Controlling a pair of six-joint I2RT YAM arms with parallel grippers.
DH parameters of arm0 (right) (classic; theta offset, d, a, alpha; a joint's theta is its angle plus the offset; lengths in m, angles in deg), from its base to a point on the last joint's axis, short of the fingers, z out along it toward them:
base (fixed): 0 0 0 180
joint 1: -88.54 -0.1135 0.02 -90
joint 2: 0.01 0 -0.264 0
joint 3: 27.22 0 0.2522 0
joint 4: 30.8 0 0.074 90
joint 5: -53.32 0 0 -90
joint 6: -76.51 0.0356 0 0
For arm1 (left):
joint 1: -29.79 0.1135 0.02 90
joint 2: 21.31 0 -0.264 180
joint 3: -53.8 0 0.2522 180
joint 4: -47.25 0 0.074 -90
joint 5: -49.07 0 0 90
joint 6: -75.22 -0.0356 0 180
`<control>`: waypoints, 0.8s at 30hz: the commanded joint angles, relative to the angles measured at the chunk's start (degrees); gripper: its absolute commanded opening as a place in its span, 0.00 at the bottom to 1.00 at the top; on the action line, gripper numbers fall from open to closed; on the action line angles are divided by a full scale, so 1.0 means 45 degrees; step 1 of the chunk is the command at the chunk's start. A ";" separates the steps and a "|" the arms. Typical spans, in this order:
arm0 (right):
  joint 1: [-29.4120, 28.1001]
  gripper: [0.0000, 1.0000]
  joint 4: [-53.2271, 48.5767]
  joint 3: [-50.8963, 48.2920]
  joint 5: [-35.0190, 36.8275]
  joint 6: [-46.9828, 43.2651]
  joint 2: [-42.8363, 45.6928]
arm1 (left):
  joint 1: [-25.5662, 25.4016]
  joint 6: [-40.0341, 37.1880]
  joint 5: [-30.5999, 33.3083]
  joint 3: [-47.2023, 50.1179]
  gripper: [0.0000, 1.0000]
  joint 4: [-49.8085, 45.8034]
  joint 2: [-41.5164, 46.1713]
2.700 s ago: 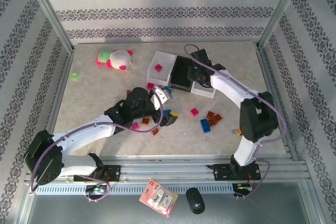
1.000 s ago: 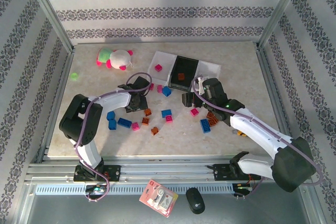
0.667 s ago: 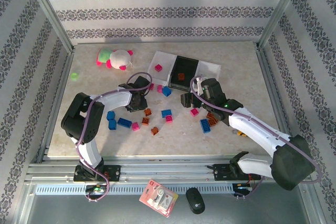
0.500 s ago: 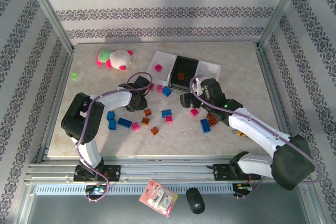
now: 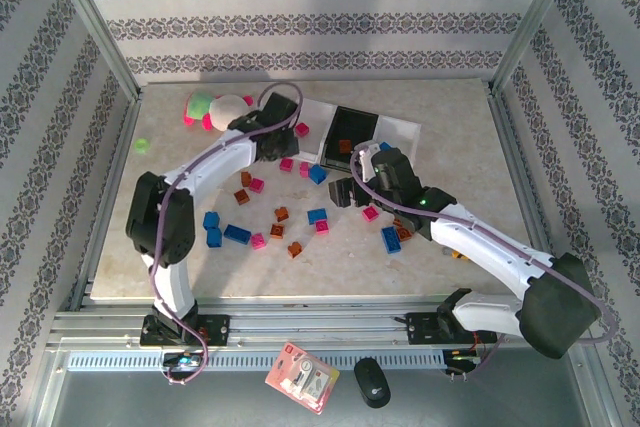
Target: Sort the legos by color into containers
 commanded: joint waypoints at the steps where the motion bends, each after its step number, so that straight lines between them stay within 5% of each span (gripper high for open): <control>1: -0.0147 0.90 0.0264 0.0410 -0.0031 -0.0209 -0.0134 | 0.0176 -0.1068 -0.0041 -0.1942 0.23 -0.1080 -0.1575; 8: -0.0135 0.90 0.0133 0.0318 0.0345 -0.0237 0.0187 | 0.0365 -0.1686 -0.0359 -0.6061 0.23 -0.2239 -0.4498; 15: -0.0146 0.90 -0.0175 0.0201 0.0816 -0.0247 0.0581 | 0.0470 -0.1720 -0.0708 -0.7759 0.30 -0.3006 -0.5906; 20: -0.0086 0.91 -0.0286 -0.0060 0.1444 0.0033 0.0997 | 0.0459 -0.1868 -0.0652 -0.7471 0.60 -0.2785 -0.5064; 24: 0.0019 0.92 -0.0593 -0.0249 0.1924 0.0341 0.1214 | 0.0408 -0.2188 -0.1033 -0.6040 0.68 -0.1857 -0.3569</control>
